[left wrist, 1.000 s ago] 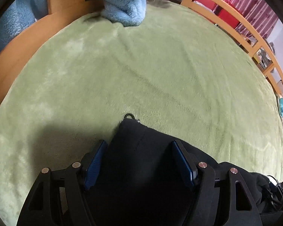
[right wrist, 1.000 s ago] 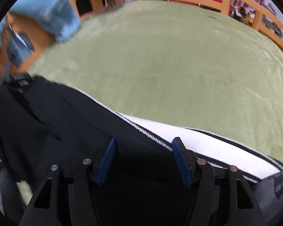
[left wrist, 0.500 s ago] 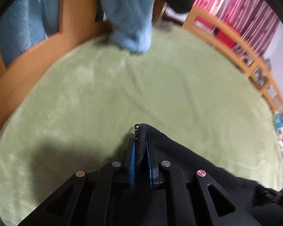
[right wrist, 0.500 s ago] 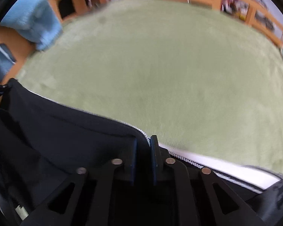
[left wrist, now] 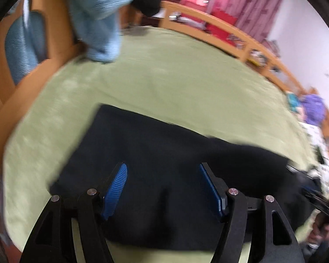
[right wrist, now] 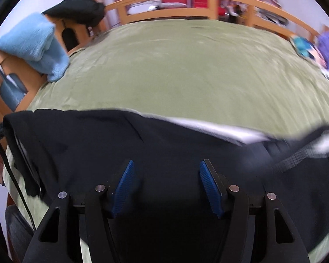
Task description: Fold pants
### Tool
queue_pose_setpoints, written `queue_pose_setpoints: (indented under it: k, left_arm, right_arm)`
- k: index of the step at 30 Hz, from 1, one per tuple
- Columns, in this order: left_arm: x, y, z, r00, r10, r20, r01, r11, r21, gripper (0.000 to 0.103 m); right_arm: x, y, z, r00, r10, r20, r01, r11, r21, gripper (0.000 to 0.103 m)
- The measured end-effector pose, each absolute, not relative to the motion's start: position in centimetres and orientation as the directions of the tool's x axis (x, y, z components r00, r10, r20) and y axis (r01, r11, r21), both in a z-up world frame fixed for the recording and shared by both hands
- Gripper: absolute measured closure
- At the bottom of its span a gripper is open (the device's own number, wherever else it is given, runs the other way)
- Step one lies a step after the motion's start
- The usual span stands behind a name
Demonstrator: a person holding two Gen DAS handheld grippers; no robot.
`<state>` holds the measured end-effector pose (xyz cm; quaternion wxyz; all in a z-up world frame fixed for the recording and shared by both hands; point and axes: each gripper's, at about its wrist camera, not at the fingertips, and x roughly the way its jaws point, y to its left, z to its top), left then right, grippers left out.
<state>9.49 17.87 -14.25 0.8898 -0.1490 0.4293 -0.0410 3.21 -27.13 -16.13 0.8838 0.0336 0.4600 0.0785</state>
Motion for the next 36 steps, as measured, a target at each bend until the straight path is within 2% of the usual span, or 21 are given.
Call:
queue_pose_setpoints:
  k: [2,4,5,8,10,11,12,13,15,16,18,21,23,25,26,27,28,30,32,36]
  left_arm:
    - [7.6,15.5,-13.9,0.621,-0.269,-0.736,0.006,0.941,-0.339,0.033]
    - [6.1,13.0,-14.1,0.612,-0.324,-0.722,0.049,0.926,-0.375,0.021]
    - [5.7,11.2,-14.7,0.591,-0.345,-0.729,0.073,0.923,-0.377,0.020]
    - [6.4,7.5,-16.9,0.549,-0.325,-0.770,0.044,0.931,-0.362,0.020]
    - [7.5,6.0,-18.6,0.546,-0.232,-0.805,-0.007,0.960,-0.281,0.021]
    - [8.2,5.4,-19.6,0.514,-0.130,-0.848,-0.071,0.979,-0.193,0.026]
    - [8.5,5.3,-19.9,0.498,-0.108,-0.860,-0.087,0.981,-0.174,0.069]
    - [8.7,5.8,-19.7,0.501,-0.117,-0.858,-0.095,0.977,-0.189,0.086]
    - [8.4,8.1,-17.7,0.556,-0.169,-0.814,-0.119,0.953,-0.279,0.094]
    - [8.6,9.4,-16.0,0.588,-0.150,-0.795,-0.120,0.955,-0.270,0.095]
    - [9.3,11.8,-12.5,0.662,-0.045,-0.748,-0.161,0.966,-0.201,0.095]
    - [11.8,15.4,-8.9,0.716,0.038,-0.697,-0.230,0.956,-0.184,0.095]
    - [13.7,16.7,-7.9,0.712,0.075,-0.698,-0.273,0.946,-0.177,0.090]
    - [15.2,17.4,-7.5,0.675,0.125,-0.727,-0.323,0.936,-0.138,0.057]
    - [15.1,17.4,-7.1,0.690,0.150,-0.708,-0.336,0.933,-0.129,0.048]
    - [14.6,17.0,-6.5,0.725,0.169,-0.667,-0.331,0.936,-0.122,0.034]
    - [14.2,16.8,-6.1,0.746,0.182,-0.640,-0.321,0.941,-0.107,0.026]
    - [13.1,15.9,-5.1,0.785,0.225,-0.577,-0.299,0.954,-0.034,0.021]
    - [12.8,15.2,-4.6,0.790,0.219,-0.572,-0.274,0.962,-0.011,0.020]
    - [10.9,15.1,-6.0,0.772,0.069,-0.632,-0.179,0.977,-0.112,0.020]
  right_arm:
    - [1.2,-29.3,-16.7,0.560,0.163,-0.812,-0.055,0.986,0.160,0.041]
    - [-0.1,-31.4,-17.2,0.557,0.155,-0.816,-0.008,0.983,0.181,0.041]
    - [-0.8,-32.3,-17.6,0.553,0.156,-0.819,0.013,0.981,0.195,0.041]
    - [-2.0,-33.5,-18.1,0.546,0.174,-0.820,0.044,0.971,0.235,0.041]
    - [-2.7,-33.8,-18.1,0.548,0.176,-0.818,0.048,0.969,0.241,0.041]
    - [-3.1,-33.9,-18.0,0.551,0.181,-0.815,0.045,0.968,0.245,0.041]
    - [-3.5,-34.0,-17.9,0.555,0.181,-0.812,0.043,0.968,0.246,0.041]
    - [-3.9,-34.1,-17.6,0.562,0.180,-0.807,0.041,0.969,0.244,0.041]
    - [-4.6,-34.4,-17.2,0.580,0.183,-0.794,0.033,0.968,0.247,0.041]
    - [-5.0,-34.6,-16.9,0.592,0.182,-0.785,0.034,0.968,0.250,0.041]
    - [-5.4,-35.0,-16.8,0.606,0.180,-0.775,0.044,0.965,0.259,0.041]
    - [-5.3,-35.5,-17.2,0.603,0.189,-0.775,0.062,0.957,0.282,0.041]
    - [-4.9,-35.4,-17.6,0.597,0.193,-0.779,0.072,0.954,0.291,0.041]
    - [-4.4,-35.1,-17.9,0.585,0.197,-0.787,0.076,0.953,0.295,0.041]
    - [-4.1,-34.9,-18.0,0.580,0.201,-0.789,0.071,0.953,0.296,0.041]
    - [-4.1,-34.7,-18.0,0.578,0.205,-0.789,0.065,0.953,0.296,0.041]
    - [-4.0,-34.4,-18.0,0.579,0.207,-0.789,0.057,0.955,0.292,0.041]
    - [-4.0,-33.9,-18.0,0.578,0.205,-0.790,0.047,0.958,0.283,0.041]
    - [-3.8,-33.2,-18.1,0.571,0.209,-0.794,0.041,0.959,0.282,0.041]
    - [-3.8,-32.4,-18.1,0.575,0.173,-0.800,0.049,0.968,0.245,0.040]
